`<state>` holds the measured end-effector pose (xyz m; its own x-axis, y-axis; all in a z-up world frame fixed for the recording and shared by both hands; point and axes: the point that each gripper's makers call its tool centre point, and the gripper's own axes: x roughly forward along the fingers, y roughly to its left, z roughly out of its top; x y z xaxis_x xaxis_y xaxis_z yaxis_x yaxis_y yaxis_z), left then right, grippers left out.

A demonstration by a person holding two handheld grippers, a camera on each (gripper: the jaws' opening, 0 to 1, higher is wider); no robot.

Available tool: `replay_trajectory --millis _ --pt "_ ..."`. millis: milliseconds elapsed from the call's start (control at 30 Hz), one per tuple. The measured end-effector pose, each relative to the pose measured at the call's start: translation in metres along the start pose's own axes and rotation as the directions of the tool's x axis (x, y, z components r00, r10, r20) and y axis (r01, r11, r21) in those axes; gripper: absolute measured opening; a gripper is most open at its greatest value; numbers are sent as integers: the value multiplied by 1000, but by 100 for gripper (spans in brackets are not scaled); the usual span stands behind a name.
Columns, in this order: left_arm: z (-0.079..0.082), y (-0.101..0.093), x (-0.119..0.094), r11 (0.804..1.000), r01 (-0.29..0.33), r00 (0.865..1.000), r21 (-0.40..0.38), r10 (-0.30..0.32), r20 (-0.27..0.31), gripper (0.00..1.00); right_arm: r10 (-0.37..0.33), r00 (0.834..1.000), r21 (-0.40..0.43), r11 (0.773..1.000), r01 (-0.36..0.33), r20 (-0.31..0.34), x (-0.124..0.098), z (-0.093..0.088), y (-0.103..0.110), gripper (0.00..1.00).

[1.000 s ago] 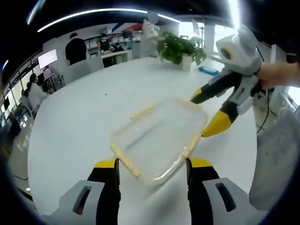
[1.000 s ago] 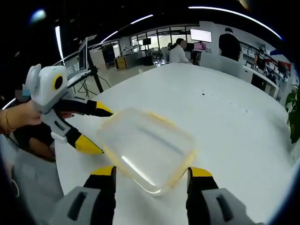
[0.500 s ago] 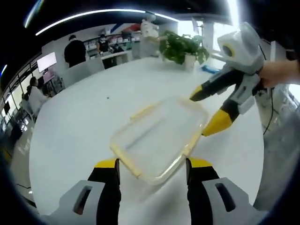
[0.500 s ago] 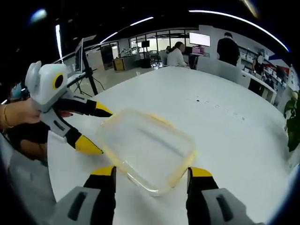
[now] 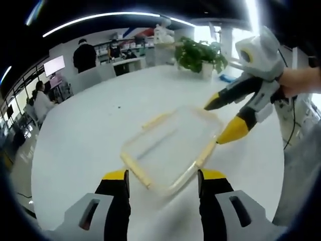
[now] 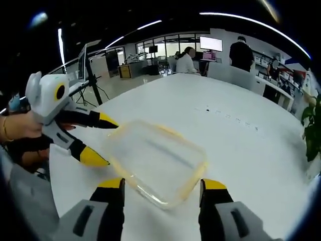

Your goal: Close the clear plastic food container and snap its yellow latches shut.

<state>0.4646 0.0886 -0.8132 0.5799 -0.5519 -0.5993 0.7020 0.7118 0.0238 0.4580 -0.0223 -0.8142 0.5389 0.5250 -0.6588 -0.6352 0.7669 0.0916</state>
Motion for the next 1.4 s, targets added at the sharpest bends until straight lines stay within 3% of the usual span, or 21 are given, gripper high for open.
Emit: replay_trajectory --millis 267,733,1400 --pt "-8 12 -14 999 -42 999 -29 42 1 55 -13 999 58 998 11 43 -14 4 3 60" --pt "-11 -2 -44 986 -49 997 -162 59 58 55 -29 996 101 995 21 80 -38 -1 12 61" --pt "-16 -7 -94 960 -78 984 -270 118 136 57 -34 991 142 990 16 126 -75 -14 35 62"
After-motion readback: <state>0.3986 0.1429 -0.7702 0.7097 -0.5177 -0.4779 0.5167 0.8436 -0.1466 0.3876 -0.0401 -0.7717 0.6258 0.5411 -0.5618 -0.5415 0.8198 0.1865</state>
